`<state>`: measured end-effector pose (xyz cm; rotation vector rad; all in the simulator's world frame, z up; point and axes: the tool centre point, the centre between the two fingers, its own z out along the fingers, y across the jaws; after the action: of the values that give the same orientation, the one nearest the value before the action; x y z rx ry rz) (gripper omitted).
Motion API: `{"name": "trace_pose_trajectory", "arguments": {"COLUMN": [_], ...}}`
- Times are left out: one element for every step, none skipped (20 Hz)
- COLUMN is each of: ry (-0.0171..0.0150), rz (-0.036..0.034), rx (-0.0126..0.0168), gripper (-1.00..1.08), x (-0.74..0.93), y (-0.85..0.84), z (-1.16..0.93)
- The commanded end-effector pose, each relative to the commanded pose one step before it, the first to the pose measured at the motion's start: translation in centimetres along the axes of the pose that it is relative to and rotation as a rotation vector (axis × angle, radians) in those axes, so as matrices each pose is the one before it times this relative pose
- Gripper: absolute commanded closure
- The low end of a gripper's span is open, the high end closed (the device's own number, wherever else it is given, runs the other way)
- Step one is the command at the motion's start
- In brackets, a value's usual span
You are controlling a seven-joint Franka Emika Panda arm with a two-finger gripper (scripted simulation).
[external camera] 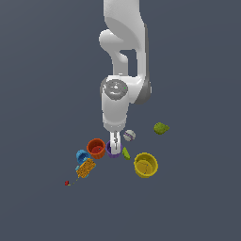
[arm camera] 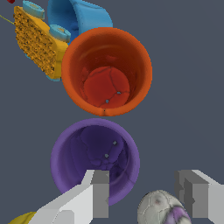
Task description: Pick up a designated object from a clutter of objects.
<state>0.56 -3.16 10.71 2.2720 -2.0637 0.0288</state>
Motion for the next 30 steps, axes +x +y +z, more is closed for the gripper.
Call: {"name": "trace_pose_trajectory", "arguments": {"ry": [0.00163, 0.00041, 0.00032, 0.00023, 0.00014, 0.00005, -0.00028, 0.0, 0.0, 0.00004, 0.0, 0.00008, 0.00005, 0.00008, 0.00008, 0.00006, 0.0, 0.00007, 0.0, 0.0, 0.0, 0.0, 0.0, 0.0, 0.0, 0.0, 0.0, 0.0, 0.0, 0.0], "rz": [0.02421, 0.00603, 0.00465, 0.00334, 0.00201, 0.00069, -0.00428, 0.0, 0.0, 0.00048, 0.0, 0.00084, 0.00048, 0.00068, 0.00068, 0.00048, 0.0, 0.00048, 0.0, 0.0, 0.0, 0.0, 0.0, 0.0, 0.0, 0.0, 0.0, 0.0, 0.0, 0.0], "rx": [0.00043, -0.00001, 0.0, 0.0, 0.0, 0.0, -0.0004, 0.0, 0.0, 0.00004, 0.0, 0.00007, 0.00004, 0.00005, 0.00005, 0.00003, 0.0, 0.00003, 0.0, 0.0, 0.0, 0.0, 0.0, 0.0, 0.0, 0.0, 0.0, 0.0, 0.0, 0.0], "gripper": [-0.2, -0.2, -0.2, -0.2, -0.2, -0.2, -0.2, -0.2, -0.2, -0.2, -0.2, -0.2, -0.2, -0.2, -0.2, -0.2, -0.2, -0.2, -0.2, -0.2, 1.08, 1.08, 1.08, 1.08, 1.08, 1.08, 1.08, 1.08, 1.08, 1.08], "x": [0.064, 0.017, 0.011, 0.009, 0.006, 0.003, -0.012, -0.003, -0.008, 0.013, -0.018, 0.022, -0.002, 0.004, 0.008, 0.002, -0.018, 0.013, -0.008, -0.003, 0.0, 0.0, 0.0, 0.0, 0.0, 0.0, 0.0, 0.0, 0.0, 0.0], "y": [0.042, 0.014, 0.011, 0.008, 0.005, 0.002, 0.002, 0.0, -0.001, 0.003, -0.001, 0.008, 0.008, 0.015, 0.017, 0.016, 0.011, 0.012, 0.006, 0.002, 0.0, 0.0, 0.0, 0.0, 0.0, 0.0, 0.0, 0.0, 0.0, 0.0], "z": [0.294, 0.079, 0.061, 0.044, 0.026, 0.009, -0.037, 0.036, 0.109, 0.178, 0.254, 0.322, 0.396, 0.449, 0.395, 0.324, 0.253, 0.179, 0.109, 0.036, 0.0, 0.0, 0.0, 0.0, 0.0, 0.0, 0.0, 0.0, 0.0, 0.0]}}
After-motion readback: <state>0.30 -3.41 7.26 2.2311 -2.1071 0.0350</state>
